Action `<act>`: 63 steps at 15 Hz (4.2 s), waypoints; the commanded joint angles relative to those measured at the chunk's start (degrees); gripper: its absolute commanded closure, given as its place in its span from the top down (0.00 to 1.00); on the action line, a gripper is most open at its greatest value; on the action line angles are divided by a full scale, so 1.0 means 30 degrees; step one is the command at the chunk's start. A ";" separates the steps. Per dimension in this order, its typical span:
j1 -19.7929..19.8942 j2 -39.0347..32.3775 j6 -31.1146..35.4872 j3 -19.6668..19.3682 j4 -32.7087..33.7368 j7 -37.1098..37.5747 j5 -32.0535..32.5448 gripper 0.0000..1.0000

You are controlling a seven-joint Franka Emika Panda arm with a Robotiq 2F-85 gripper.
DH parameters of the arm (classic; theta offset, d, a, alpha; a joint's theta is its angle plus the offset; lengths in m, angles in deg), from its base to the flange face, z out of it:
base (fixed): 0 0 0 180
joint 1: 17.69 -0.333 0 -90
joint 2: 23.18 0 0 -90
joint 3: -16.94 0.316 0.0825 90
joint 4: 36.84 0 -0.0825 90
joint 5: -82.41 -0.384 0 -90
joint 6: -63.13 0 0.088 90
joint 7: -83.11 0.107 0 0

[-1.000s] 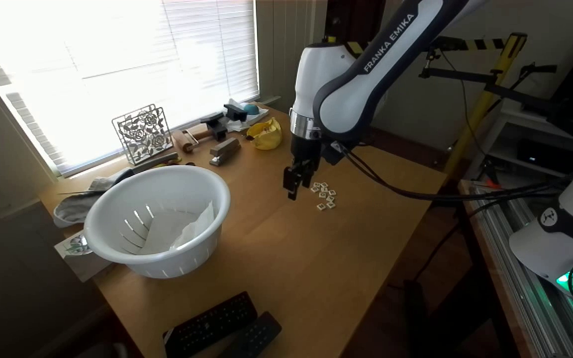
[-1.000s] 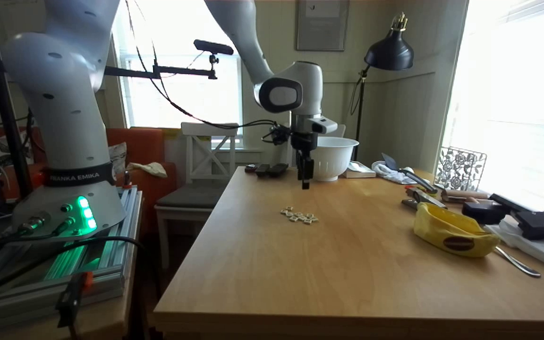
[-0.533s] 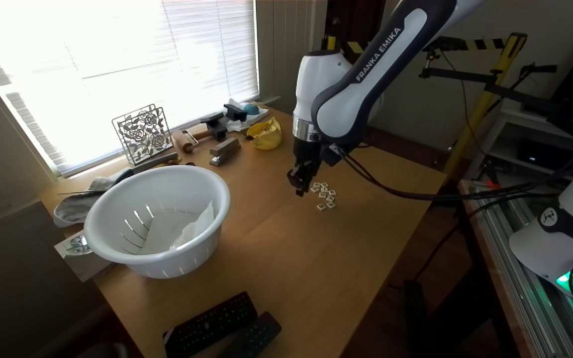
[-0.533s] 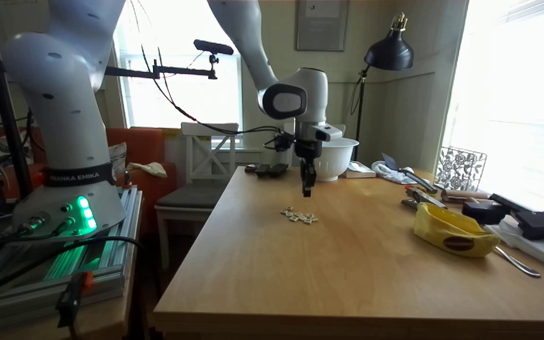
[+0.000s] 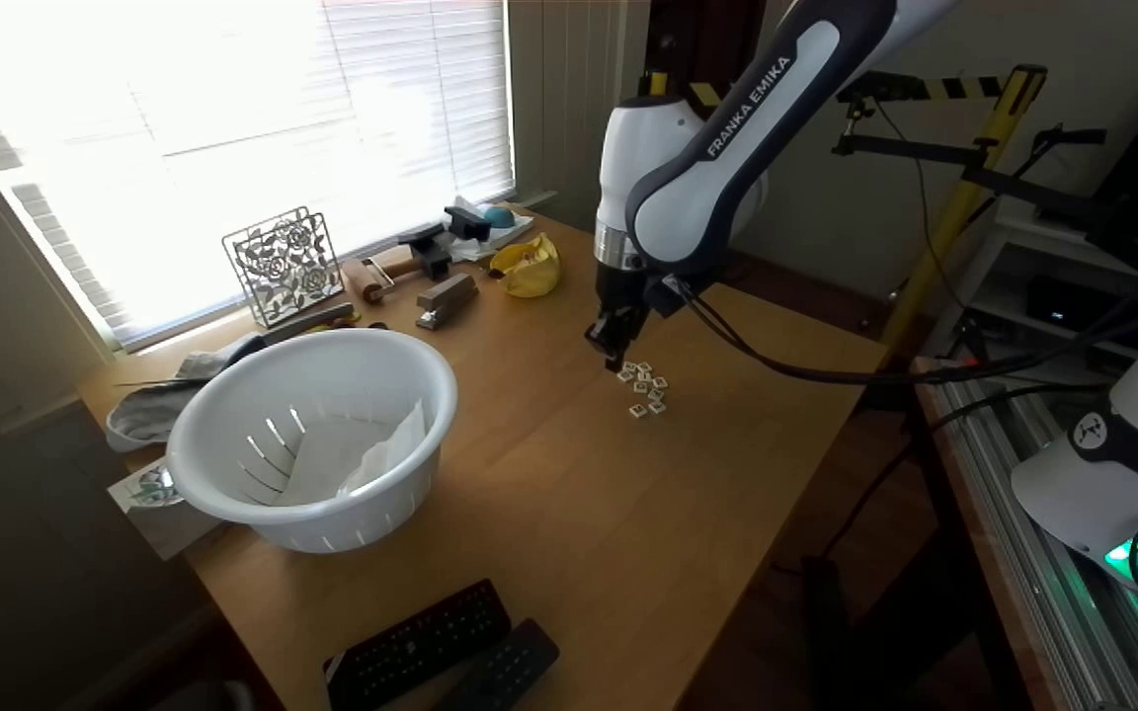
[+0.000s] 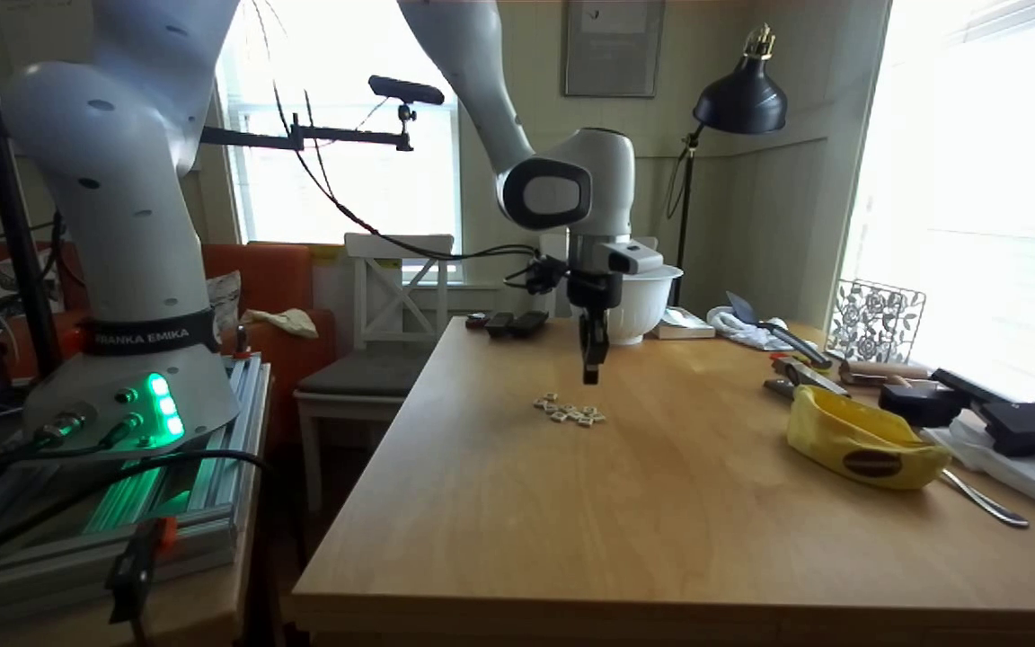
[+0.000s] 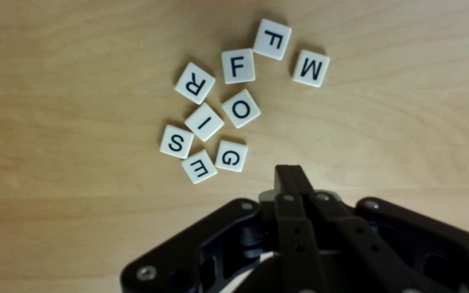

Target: Move some of the letter tiles to the left

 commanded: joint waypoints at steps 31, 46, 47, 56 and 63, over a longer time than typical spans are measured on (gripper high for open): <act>0.1535 -0.2664 -0.2182 0.1136 0.2330 0.0570 -0.0091 0.00; 0.1306 -0.3362 -0.3669 0.0949 0.3413 0.5583 -0.3760 0.00; 0.1375 -0.3146 -0.3562 0.1002 0.3281 0.5475 -0.3854 0.00; 0.1834 -0.1074 -0.2040 0.1648 0.1573 0.3918 -0.5401 0.00; 0.1284 -0.0238 -0.2581 0.0735 0.0921 0.2824 -0.3076 0.00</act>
